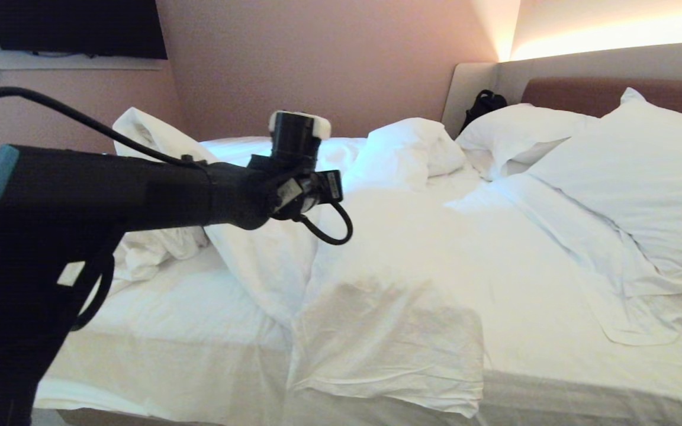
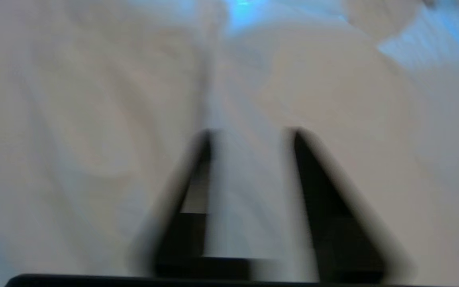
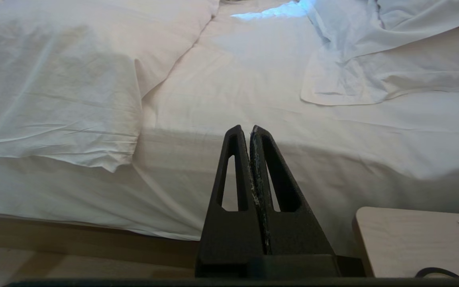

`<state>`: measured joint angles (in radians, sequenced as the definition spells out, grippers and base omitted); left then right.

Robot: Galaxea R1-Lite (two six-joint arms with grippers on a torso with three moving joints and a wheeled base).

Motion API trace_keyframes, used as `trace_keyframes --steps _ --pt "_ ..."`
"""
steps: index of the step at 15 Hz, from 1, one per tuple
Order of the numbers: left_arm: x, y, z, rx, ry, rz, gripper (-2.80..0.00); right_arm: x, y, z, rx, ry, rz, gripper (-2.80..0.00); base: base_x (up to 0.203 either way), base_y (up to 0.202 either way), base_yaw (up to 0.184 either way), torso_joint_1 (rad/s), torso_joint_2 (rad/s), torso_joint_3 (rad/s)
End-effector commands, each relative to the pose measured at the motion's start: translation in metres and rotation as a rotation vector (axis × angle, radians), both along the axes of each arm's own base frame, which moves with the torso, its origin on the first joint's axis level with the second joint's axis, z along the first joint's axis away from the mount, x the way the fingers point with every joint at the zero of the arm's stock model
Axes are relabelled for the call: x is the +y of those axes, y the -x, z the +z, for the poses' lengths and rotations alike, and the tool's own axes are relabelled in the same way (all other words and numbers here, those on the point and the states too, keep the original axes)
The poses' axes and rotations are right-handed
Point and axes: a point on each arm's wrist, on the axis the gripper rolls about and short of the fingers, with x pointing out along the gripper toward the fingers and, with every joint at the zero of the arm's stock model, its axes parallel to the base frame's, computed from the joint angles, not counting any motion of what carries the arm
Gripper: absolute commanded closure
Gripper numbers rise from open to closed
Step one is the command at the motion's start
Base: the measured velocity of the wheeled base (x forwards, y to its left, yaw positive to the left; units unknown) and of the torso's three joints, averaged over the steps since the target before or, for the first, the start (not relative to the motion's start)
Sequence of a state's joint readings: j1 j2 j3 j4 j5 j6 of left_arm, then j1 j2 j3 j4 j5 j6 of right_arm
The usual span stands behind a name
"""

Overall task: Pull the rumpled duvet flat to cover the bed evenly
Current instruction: Flatten the corners of the folded blanket

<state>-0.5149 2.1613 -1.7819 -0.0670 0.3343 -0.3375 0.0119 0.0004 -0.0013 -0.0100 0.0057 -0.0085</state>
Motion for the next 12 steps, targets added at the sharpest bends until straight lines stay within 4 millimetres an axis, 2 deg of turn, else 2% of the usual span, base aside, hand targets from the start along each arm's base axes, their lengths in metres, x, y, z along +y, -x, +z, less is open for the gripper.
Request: trace_keyframes --steps 1,4,8,11,12 --pt "0.031 -0.011 0.002 0.016 0.056 0.049 0.00 0.000 0.000 0.000 -0.001 0.001 0.001 0.00 0.000 0.000 0.000 0.000 0.00 0.000" --pt "0.071 -0.030 -0.014 0.070 0.090 0.112 0.00 0.000 0.000 0.000 -0.001 0.001 0.001 0.00 0.000 0.000 0.000 0.000 0.00 0.000" --pt "0.114 -0.048 -0.024 0.096 0.127 0.169 0.00 0.000 0.000 0.000 -0.001 0.001 0.001 0.00 0.000 0.000 0.000 0.000 0.00 0.000" --pt "0.145 -0.063 -0.042 0.128 0.143 0.191 0.00 0.000 0.000 0.000 -0.001 0.001 0.001 0.00 0.000 0.000 0.000 0.000 0.00 0.000" --pt "0.149 -0.066 -0.048 0.142 0.145 0.190 0.00 0.000 0.000 0.000 -0.001 0.001 0.001 0.00 0.000 0.000 0.000 0.000 0.00 0.000"
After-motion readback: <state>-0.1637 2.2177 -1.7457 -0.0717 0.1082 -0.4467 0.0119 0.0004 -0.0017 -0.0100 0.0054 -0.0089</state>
